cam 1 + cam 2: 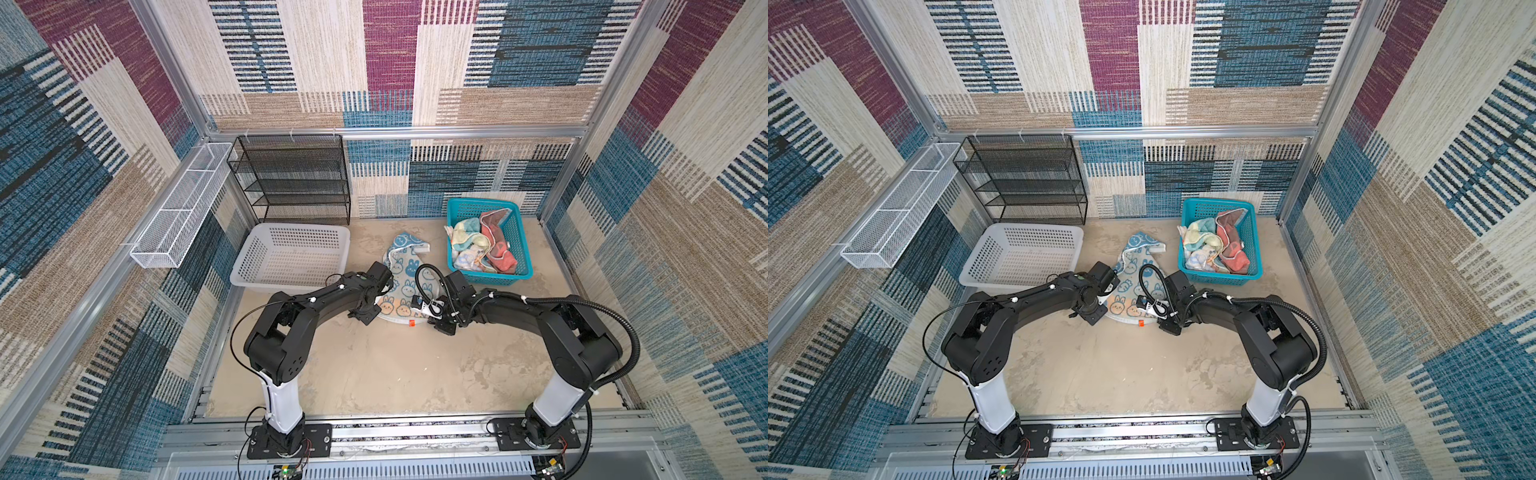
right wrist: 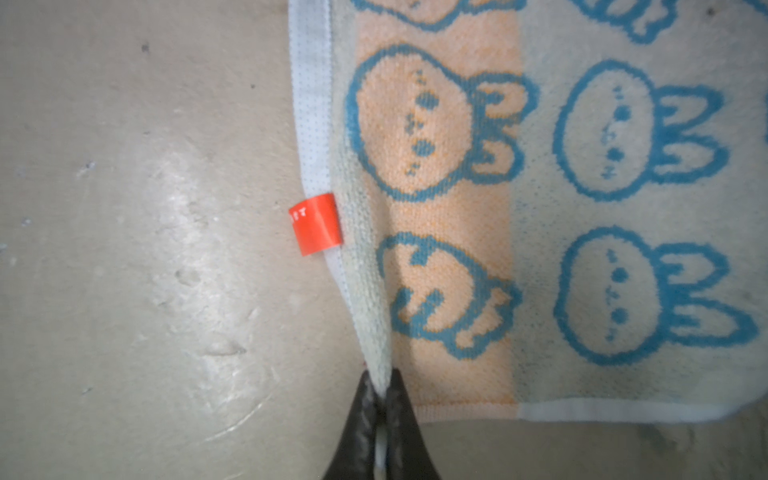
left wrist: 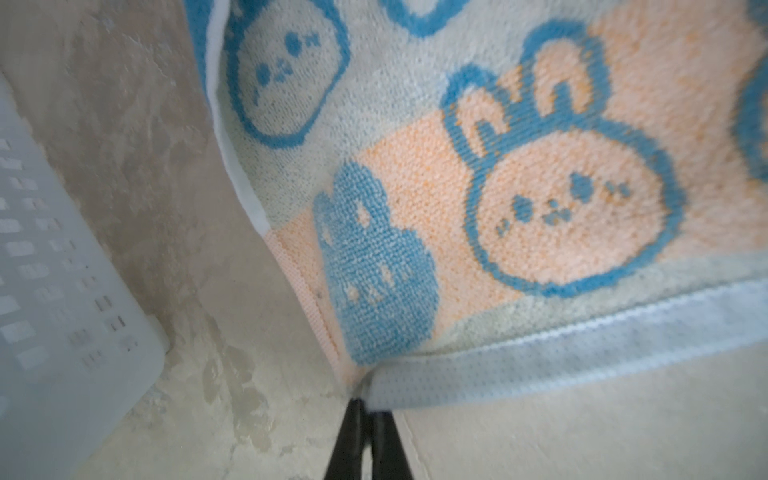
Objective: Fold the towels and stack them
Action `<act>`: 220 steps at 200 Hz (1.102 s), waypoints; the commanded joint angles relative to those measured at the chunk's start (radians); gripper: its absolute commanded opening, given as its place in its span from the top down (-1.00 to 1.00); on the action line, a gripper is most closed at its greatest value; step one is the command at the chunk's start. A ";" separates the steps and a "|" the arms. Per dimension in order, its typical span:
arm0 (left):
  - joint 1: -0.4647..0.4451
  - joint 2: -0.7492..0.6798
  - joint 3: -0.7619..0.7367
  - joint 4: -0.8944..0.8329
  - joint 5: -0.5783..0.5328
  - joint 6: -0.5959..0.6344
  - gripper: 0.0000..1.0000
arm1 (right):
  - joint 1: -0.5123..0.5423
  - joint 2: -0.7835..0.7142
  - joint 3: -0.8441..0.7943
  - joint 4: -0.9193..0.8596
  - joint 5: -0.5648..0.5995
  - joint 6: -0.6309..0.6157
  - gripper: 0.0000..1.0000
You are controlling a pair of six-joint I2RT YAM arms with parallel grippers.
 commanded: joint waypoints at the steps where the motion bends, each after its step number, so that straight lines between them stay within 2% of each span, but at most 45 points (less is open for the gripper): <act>1: 0.002 -0.036 0.000 0.039 0.028 -0.053 1.00 | -0.002 -0.036 0.006 -0.022 -0.025 0.027 1.00; 42: 0.002 -0.126 0.052 0.063 0.085 -0.158 1.00 | -0.017 -0.177 -0.031 0.165 0.014 0.122 1.00; 83: 0.002 -0.199 0.146 0.087 0.152 -0.222 1.00 | -0.074 -0.279 0.043 0.301 0.051 0.316 1.00; 119: 0.002 -0.269 0.274 0.086 0.119 -0.252 1.00 | -0.123 -0.276 0.199 0.287 0.156 0.403 1.00; 154: 0.002 -0.288 0.451 0.006 0.107 -0.276 1.00 | -0.129 -0.281 0.331 0.278 0.261 0.435 1.00; 186: 0.002 -0.300 0.584 -0.081 0.082 -0.313 1.00 | -0.130 -0.336 0.405 0.250 0.249 0.454 1.00; 220: 0.000 -0.394 0.605 -0.110 0.118 -0.343 1.00 | -0.129 -0.406 0.440 0.189 0.205 0.468 1.00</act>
